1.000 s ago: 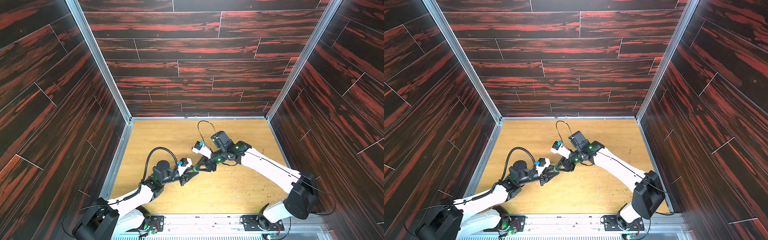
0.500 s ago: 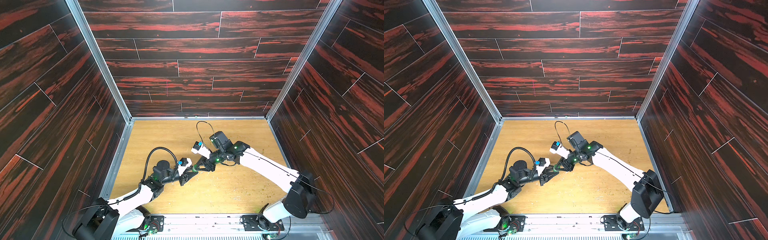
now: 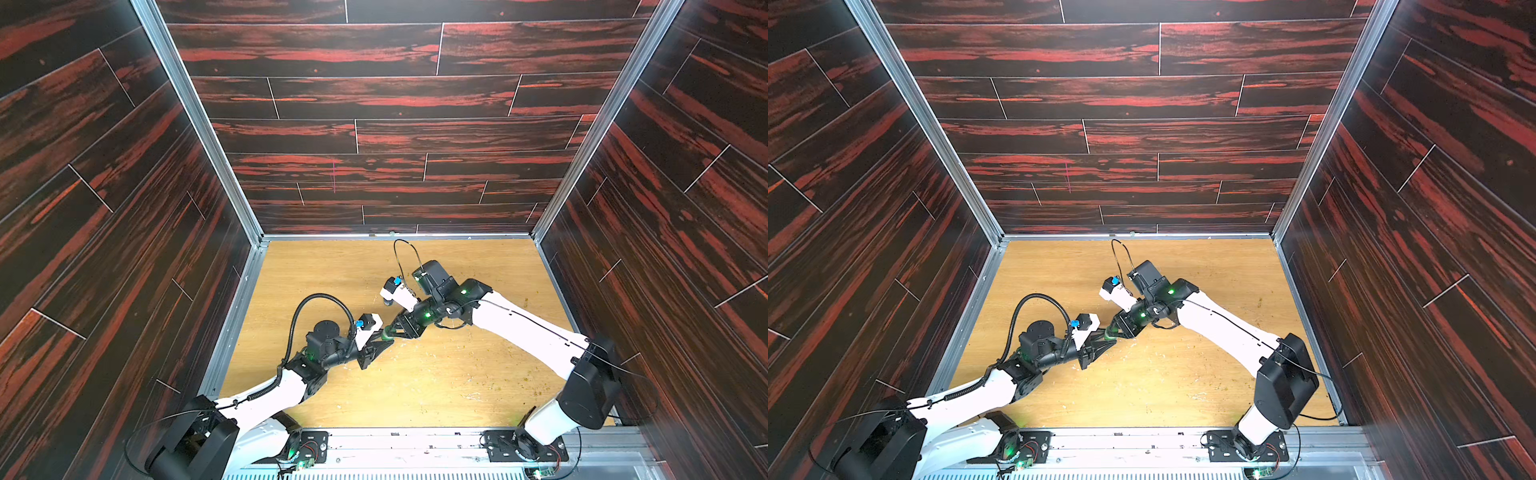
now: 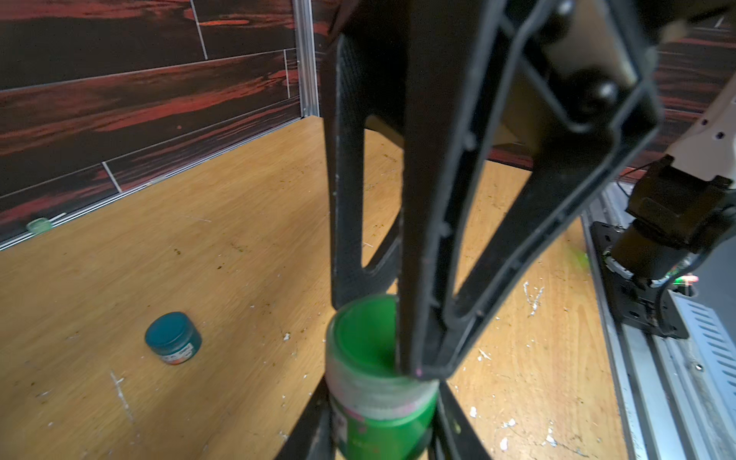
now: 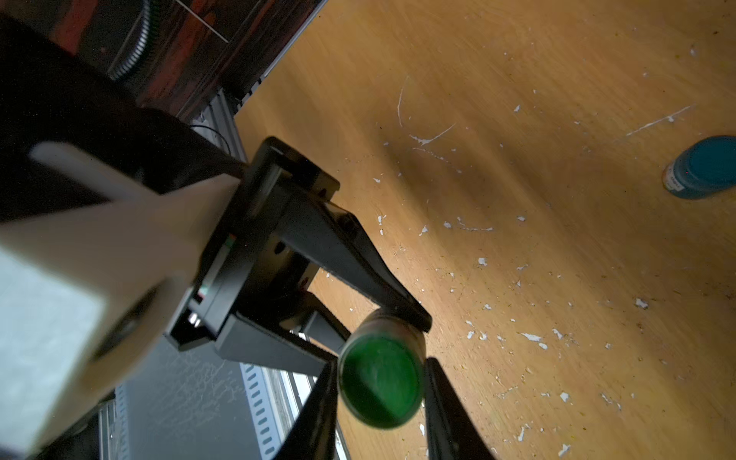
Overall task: Close the paint jar lid
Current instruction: Screw the lid onto the paint jar.
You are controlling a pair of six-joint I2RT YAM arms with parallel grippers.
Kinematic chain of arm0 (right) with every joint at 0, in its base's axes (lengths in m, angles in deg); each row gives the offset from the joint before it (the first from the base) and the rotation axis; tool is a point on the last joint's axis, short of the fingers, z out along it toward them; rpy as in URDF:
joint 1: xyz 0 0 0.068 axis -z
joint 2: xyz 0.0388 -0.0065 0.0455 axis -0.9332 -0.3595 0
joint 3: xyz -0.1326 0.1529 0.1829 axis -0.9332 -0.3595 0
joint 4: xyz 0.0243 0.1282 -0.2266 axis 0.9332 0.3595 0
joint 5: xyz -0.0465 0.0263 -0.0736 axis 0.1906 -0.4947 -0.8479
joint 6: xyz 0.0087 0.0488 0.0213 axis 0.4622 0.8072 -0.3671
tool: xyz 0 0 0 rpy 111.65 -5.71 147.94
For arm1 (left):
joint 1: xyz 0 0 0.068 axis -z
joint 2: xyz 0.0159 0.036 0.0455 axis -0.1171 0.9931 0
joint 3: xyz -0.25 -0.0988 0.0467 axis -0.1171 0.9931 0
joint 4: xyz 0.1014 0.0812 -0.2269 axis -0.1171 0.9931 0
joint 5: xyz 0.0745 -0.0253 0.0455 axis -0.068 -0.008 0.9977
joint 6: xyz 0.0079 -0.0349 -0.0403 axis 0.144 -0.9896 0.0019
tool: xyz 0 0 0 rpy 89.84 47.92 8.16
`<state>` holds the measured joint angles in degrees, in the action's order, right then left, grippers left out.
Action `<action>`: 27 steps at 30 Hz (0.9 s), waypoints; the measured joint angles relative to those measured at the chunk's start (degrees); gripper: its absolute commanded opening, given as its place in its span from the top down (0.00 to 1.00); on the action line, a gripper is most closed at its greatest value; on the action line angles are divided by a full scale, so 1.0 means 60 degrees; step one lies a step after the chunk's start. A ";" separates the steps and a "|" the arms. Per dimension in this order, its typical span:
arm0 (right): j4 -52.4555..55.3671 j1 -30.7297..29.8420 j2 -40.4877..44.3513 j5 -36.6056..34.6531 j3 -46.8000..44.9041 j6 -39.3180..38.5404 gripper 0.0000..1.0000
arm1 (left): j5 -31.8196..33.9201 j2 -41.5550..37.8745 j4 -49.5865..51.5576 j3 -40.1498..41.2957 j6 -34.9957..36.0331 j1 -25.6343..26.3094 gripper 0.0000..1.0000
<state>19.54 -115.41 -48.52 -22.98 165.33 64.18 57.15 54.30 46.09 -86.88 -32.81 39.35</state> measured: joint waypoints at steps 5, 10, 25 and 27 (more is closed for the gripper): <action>0.0091 -0.0240 -0.0087 -0.0816 0.0222 0.1453 0.87 | 0.0419 0.0135 -0.0146 0.0000 0.0051 0.0000 0.76; 0.0361 -0.0474 -0.0361 -0.1657 0.0696 0.3078 0.90 | 0.0845 0.0375 -0.0470 -0.0004 0.0080 0.0000 0.76; 0.0889 -0.1166 -0.1056 -0.2907 0.1486 0.7118 0.92 | 0.1821 0.1246 -0.1115 -0.0120 0.0113 -0.0066 0.76; 0.0965 -0.1209 -0.1035 -0.3056 0.1574 0.7082 0.89 | 0.1829 0.1246 -0.1235 -0.0178 0.0149 -0.0062 0.76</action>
<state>25.34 -122.67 -54.73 -41.32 174.77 106.67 68.13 61.77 38.68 -87.95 -31.92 38.97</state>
